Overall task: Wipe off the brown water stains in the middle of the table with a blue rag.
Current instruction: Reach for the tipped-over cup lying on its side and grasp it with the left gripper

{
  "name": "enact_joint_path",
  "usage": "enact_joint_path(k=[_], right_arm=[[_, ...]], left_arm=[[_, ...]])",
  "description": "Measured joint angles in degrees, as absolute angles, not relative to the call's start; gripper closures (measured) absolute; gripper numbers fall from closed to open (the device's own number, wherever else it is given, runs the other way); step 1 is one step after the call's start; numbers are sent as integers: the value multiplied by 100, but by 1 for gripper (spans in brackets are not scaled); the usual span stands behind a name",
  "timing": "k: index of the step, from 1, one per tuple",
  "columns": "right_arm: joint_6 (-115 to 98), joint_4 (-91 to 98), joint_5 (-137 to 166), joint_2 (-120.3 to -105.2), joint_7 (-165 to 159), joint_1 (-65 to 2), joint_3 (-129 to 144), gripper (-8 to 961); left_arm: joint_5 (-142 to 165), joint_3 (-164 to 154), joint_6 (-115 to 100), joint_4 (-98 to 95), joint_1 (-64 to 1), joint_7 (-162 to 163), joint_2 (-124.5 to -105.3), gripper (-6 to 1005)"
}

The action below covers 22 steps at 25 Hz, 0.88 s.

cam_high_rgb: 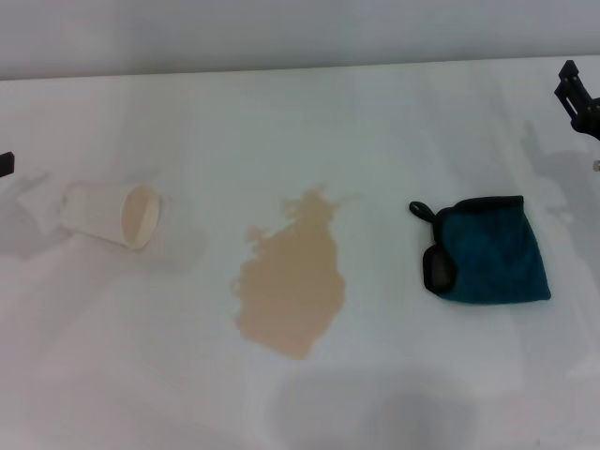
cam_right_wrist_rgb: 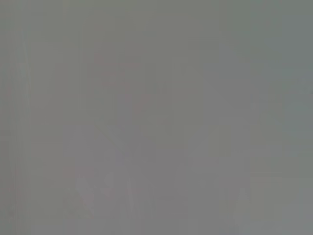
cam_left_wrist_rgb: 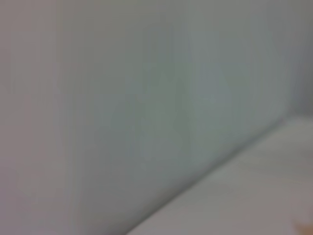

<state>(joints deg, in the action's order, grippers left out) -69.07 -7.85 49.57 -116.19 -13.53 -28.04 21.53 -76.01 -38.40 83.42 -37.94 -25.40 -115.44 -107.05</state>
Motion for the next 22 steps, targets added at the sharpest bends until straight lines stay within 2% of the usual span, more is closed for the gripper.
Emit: enact_joint_path(k=[14,22], right_arm=[[-6892,-892,4954,-11619,-1359,-2887,2066,136],[-6610,-985,4957,-11619,-1356,-2913,1333,136]], left_arm=[[-4763,-4023,8373,-4524,-4062,-11581,-10633,148],[-3976,-4866,8523,-4743,-4480,-11619,-10559,155]])
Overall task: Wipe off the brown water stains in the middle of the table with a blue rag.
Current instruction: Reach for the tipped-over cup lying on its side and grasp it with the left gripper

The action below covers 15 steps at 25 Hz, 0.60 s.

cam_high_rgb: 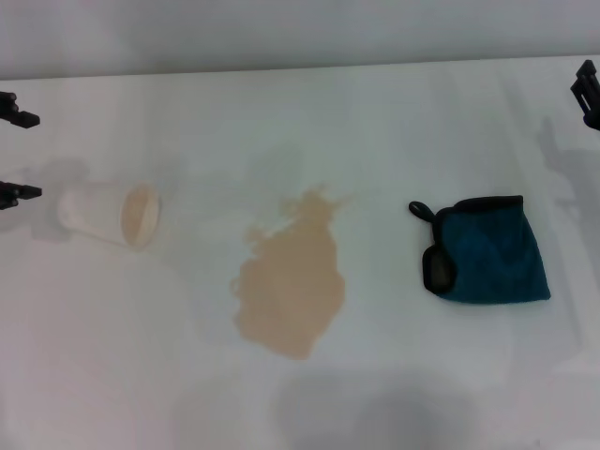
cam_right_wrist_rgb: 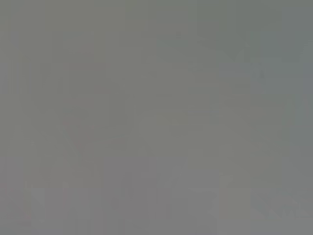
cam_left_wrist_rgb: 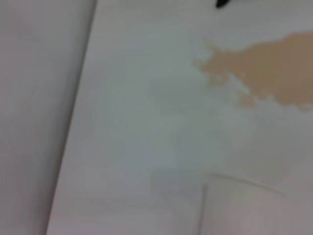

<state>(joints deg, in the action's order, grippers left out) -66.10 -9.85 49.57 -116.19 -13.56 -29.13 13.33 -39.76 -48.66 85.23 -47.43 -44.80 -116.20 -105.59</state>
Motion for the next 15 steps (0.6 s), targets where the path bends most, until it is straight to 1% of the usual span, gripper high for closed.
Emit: enact_joint_path(k=[8,10,15], right_arm=[[-6457,-1105,4957,-11619,-1346,-3044,1028,137],[-6428,-1105,4953,-11619,-1347,-3077,1021,137],[-6356,-1104,4950,-11619,-1328,-3114,1017,137]], left_arm=[[-3605,-5010,8493,-4743,-4497,-12001,-10591,162],[-3551,-5022,8461,-4722,-4497,-12061,-10638,164],[-3370,-5036,8151,-4701,-4510,-12258,-10848,168]])
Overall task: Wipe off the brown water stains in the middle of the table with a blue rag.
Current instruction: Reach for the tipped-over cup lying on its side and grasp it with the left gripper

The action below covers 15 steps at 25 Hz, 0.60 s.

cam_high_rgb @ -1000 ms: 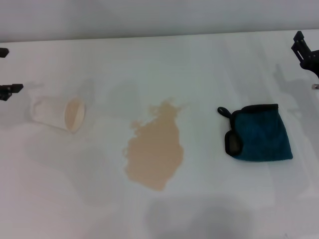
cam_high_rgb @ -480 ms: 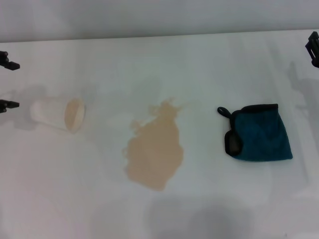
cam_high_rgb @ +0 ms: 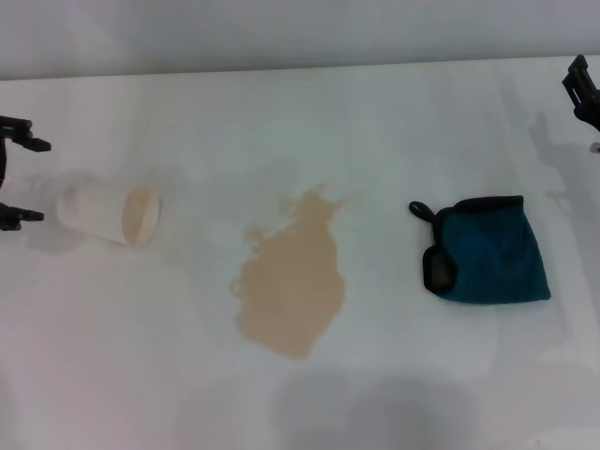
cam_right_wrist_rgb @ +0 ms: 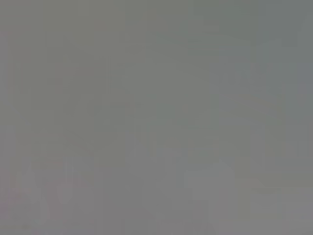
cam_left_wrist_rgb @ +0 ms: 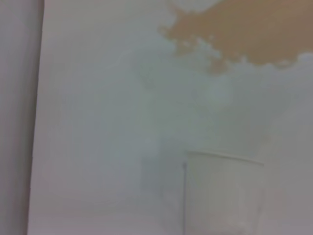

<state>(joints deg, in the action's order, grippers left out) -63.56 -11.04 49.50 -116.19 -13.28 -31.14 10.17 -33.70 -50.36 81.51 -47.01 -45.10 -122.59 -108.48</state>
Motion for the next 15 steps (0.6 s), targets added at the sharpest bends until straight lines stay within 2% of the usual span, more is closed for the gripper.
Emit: enact_joint_path(k=[15], right_arm=[[-6354,-1102,4974,-11619,-1325,-3048,1010,137]], left_arm=[[-3281,-5265,7356,-4301,-4508,-12485,-11234,182]])
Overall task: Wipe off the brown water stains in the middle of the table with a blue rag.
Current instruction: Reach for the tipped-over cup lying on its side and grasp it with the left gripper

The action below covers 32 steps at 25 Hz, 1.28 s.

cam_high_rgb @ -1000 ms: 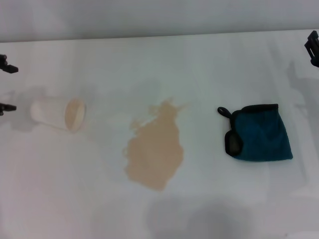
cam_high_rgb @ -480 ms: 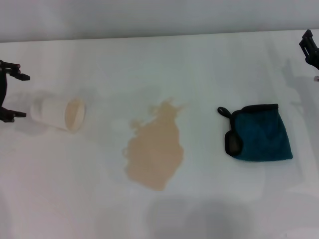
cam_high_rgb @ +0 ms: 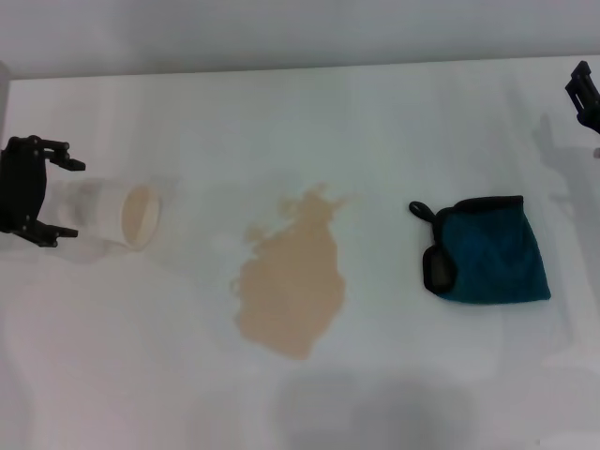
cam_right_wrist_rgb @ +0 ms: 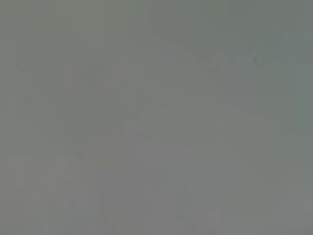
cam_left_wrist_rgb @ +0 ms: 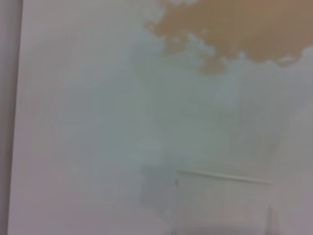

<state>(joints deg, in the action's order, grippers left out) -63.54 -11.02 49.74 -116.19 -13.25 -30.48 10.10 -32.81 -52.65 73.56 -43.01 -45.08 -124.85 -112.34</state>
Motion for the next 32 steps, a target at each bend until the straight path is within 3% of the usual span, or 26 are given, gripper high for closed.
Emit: enact_joint_path(k=[15,32], right_arm=[[-6373,-1085,4993,-11610,-1333,-2942,1010,136],[-6405,-1108,4992,-11610,-1341,-2926,1044,137]], left_arm=[[-3283,-5264,6542,-3839,-4505,-12858,-11493,195],[-3263,-5265,6083,-3600,-4515,-12946,-11601,210]])
